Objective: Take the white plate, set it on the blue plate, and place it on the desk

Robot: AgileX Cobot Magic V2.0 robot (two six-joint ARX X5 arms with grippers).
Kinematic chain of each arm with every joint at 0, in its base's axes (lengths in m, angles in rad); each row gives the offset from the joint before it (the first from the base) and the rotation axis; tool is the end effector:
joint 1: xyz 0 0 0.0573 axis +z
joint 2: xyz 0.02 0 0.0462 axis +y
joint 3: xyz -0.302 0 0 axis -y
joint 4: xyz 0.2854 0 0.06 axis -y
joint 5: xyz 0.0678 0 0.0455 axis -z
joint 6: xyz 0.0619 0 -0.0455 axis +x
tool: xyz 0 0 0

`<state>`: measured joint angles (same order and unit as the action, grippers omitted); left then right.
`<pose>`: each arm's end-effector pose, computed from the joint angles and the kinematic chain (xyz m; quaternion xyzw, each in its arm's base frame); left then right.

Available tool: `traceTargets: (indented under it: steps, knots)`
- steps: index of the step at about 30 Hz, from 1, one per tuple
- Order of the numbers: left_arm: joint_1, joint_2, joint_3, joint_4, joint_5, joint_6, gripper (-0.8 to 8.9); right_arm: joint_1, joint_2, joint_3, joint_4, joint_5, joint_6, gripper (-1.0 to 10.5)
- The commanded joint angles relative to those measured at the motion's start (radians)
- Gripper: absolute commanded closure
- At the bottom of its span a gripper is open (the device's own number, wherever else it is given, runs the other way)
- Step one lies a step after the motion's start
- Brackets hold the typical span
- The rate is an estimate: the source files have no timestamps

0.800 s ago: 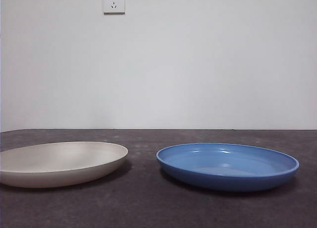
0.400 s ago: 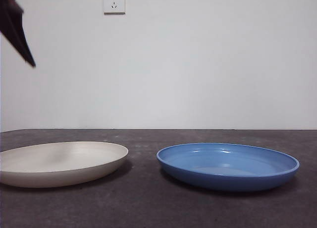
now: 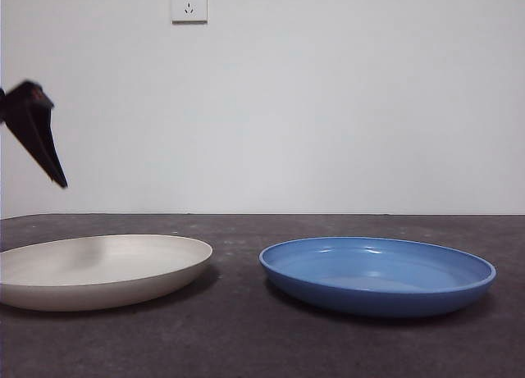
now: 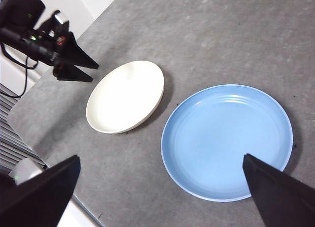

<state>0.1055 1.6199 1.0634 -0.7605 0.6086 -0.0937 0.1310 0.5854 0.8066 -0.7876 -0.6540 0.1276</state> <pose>0.3405 0.0005 0.1905 -0.2495 0.5819 -0.1698 0.7552 0.1262 0.0546 0.3288 0.1287 0.2928 0.3493 0.8807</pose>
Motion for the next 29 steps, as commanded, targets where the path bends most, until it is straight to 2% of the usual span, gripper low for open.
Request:
traceTargets:
  steps: [1, 9, 16, 24, 27, 29]
  knots:
    - [0.002, 0.050, 0.021, 0.013, 0.007, 0.014, 1.88, 0.004, 0.008, 0.016, 0.009, -0.002, 0.003, 3.3]
    - [-0.003, 0.127, 0.021, 0.035, 0.007, 0.014, 2.08, 0.004, 0.008, 0.016, 0.008, -0.001, 0.004, 3.3]
    - [-0.003, 0.140, 0.021, 0.044, 0.006, 0.014, 4.16, 0.004, 0.008, 0.016, 0.009, 0.000, 0.003, 3.3]
    - [-0.003, 0.160, 0.021, 0.026, -0.042, 0.014, 5.71, 0.004, 0.008, 0.016, 0.009, 0.004, 0.003, 3.3]
    - [-0.003, 0.177, 0.020, 0.025, -0.044, 0.014, 5.89, 0.004, 0.008, 0.016, 0.009, 0.008, 0.003, 3.3]
    - [-0.003, 0.185, 0.021, 0.025, -0.045, 0.014, 6.51, 0.004, 0.008, 0.016, 0.009, 0.008, 0.003, 3.3]
